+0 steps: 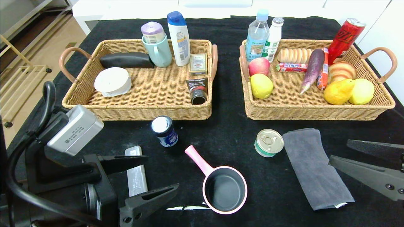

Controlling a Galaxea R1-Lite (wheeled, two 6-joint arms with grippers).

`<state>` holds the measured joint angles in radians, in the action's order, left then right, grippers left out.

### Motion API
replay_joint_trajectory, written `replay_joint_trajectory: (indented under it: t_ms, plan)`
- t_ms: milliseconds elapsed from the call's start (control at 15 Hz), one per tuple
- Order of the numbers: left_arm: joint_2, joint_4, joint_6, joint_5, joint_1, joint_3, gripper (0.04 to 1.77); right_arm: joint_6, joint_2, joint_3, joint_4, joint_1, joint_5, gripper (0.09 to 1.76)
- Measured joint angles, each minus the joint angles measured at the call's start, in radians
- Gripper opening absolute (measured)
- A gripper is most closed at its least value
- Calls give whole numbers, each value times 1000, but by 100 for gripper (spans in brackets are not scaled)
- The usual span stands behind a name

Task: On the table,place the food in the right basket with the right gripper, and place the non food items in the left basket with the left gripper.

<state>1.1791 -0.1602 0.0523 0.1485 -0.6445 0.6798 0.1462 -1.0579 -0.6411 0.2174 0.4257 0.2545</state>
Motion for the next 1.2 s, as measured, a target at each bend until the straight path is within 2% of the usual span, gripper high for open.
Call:
replay_joint_trajectory:
  t_ms: [733,867,1000,1200]
  plan:
    - [-19,-4,-1,-13,7,7,172,-9,-27,-29,-27,21,-46,170]
    - [-21,-3,-1,-14,7,7,172,-9,-58,-69,-66,47,-116,170]
    - [-21,-2,-2,-23,6,7,172,-9,-105,-168,-197,102,-249,170]
    - [-16,1,-9,-27,3,2,172,31,-207,-437,-495,203,-421,170]
